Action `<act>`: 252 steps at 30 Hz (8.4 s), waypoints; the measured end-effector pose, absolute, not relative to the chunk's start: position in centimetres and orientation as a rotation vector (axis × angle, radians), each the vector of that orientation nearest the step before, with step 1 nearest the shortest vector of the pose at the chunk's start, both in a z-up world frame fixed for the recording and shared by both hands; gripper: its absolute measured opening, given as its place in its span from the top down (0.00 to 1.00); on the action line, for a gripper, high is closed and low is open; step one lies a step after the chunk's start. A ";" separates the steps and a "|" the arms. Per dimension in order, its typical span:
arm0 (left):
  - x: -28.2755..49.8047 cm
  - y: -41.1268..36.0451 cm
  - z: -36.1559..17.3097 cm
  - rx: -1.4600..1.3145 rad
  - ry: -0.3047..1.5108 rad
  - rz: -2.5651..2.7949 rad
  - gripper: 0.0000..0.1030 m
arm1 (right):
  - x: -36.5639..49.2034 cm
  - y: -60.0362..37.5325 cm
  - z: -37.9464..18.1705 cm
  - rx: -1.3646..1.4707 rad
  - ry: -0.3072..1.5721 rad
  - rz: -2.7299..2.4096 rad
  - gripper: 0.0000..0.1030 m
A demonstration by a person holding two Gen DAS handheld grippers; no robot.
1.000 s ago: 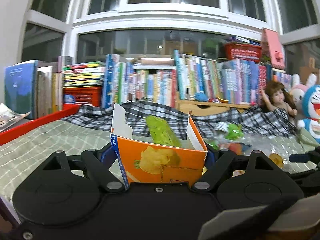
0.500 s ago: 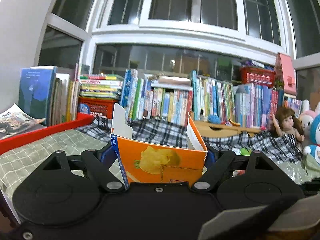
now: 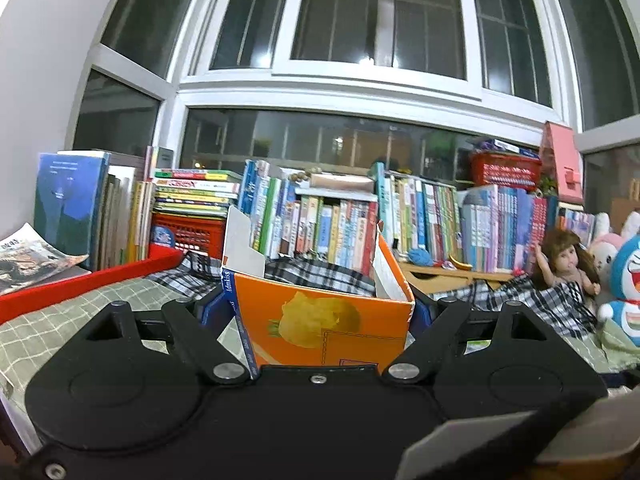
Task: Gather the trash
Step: 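Lift the orange box with the left gripper while the right gripper grasps orange peel, then lower both grippers to the black trash bag while the right gripper releases the peel, then open the left gripper to drop the orange box into the bag, then grasp the small gold foil wrapper with the left gripper, then grasp the colourful snack wrapper with the right gripper while the left holds the foil, then lower both grippers to the trash bag and open them to drop the wrappers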
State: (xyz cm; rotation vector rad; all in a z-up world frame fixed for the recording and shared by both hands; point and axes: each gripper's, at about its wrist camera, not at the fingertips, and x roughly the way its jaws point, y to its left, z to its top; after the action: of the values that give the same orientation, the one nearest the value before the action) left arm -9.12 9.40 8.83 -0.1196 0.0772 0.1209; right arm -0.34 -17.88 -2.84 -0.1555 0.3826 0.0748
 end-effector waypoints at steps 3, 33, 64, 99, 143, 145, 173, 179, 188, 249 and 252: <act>-9.2 8.8 8.5 -0.128 0.097 0.088 0.20 | 0.3 -18.2 -3.1 -0.120 0.403 0.052 0.19; -21.1 4.6 4.6 -0.084 0.328 -0.302 0.21 | -15.3 -18.2 -3.6 0.152 0.504 0.351 0.92; -17.2 0.9 -7.7 -0.009 0.886 -0.374 0.21 | -12.5 -24.6 -8.1 0.150 0.898 0.357 0.91; -14.0 -2.1 -13.0 0.070 1.131 -0.352 0.21 | -9.7 -18.6 -17.0 0.188 1.108 0.496 0.84; -15.3 3.9 2.8 0.009 0.543 -0.281 0.01 | -11.9 -20.6 -3.1 0.124 0.537 0.488 0.15; -14.6 3.9 3.3 0.010 0.522 -0.245 0.01 | -11.2 -20.7 -2.4 0.114 0.501 0.461 0.15; -2.7 2.1 -1.4 -0.048 0.544 -0.054 0.16 | -0.2 -16.8 -5.1 -0.085 0.498 0.192 0.10; -3.1 2.9 -1.7 -0.104 0.547 -0.038 0.68 | -0.9 -16.9 -5.3 -0.068 0.489 0.209 0.21; -4.7 2.8 -0.4 -0.106 0.518 -0.056 0.74 | -3.4 -16.1 -4.4 -0.102 0.428 0.207 0.52; -13.7 -0.6 -12.1 0.055 1.025 -0.232 0.73 | -13.5 -18.1 -15.2 0.213 0.783 0.254 0.78; -13.5 -0.5 -12.5 0.045 1.037 -0.235 0.73 | -13.3 -18.1 -15.3 0.218 0.790 0.281 0.76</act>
State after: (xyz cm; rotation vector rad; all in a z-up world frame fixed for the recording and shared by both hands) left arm -13.45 -0.50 -12.47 0.0447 1.0368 -0.2353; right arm -13.32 -18.10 -15.35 0.2181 0.7898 0.2810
